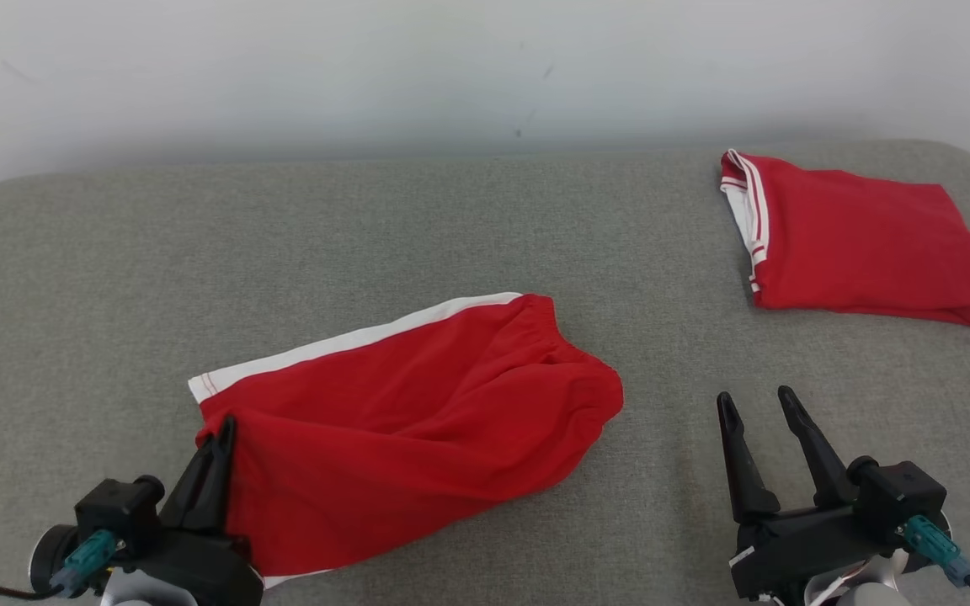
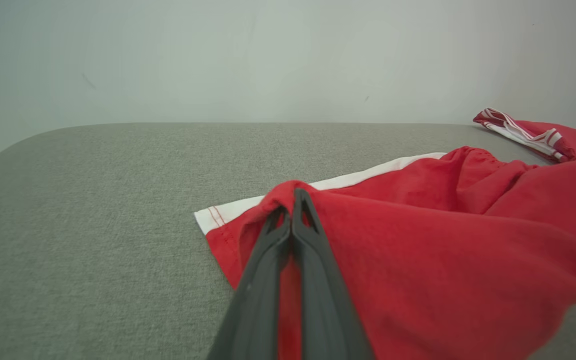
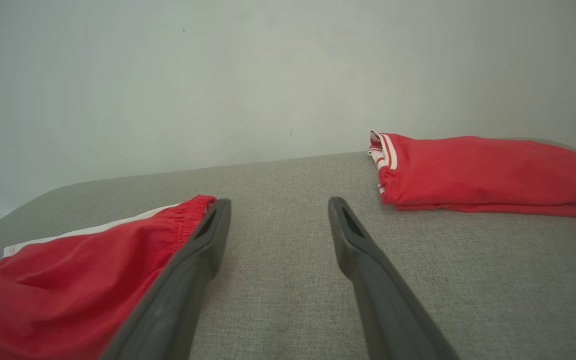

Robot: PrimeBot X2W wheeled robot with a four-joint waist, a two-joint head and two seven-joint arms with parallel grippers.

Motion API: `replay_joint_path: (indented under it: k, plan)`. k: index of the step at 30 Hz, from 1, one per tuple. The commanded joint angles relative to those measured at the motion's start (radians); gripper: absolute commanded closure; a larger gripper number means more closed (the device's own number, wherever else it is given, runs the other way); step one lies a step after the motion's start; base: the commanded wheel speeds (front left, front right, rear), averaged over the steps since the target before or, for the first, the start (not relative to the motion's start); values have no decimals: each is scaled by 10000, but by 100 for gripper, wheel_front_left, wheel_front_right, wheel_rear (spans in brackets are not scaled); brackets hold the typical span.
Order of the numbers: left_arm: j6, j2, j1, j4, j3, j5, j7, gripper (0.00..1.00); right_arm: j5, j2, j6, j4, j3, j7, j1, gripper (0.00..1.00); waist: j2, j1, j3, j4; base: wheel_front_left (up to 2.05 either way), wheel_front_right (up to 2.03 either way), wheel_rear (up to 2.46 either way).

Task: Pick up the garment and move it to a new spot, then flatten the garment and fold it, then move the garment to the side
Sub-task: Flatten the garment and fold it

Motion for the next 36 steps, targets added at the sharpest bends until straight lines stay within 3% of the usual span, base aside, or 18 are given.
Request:
replay_joint_path:
  k: [1,9,10,12,20,26,36]
  plan:
    - [-30,50,-186,246,40,-32,-86,100,46,-38,4,52,21,-9,-64,0,0,-1,169,-224,0,0,0]
    - [-159,-103,-968,1575,400,90,-222,100,16,-13,4,173,80,-10,-136,0,0,-1,138,-319,0,0,0]
    - [-167,-140,-1002,1625,477,144,-223,76,-5,4,4,183,91,-10,-140,0,0,-1,116,-304,0,0,0]
    - [-175,-175,-1004,1689,587,223,-226,0,-25,25,4,210,118,-10,-131,0,0,-1,62,-263,0,0,0]
    - [-246,-597,-207,1009,980,614,-228,0,21,29,4,230,42,-10,43,0,0,-1,-108,85,0,0,0]
    - [-186,-973,1022,-380,1277,825,-227,0,26,50,4,173,6,-10,114,0,0,-1,-153,378,0,0,0]
    - [-229,-1275,2472,-834,936,891,-228,0,3,65,4,208,37,-10,236,0,0,-1,-233,607,0,0,0]
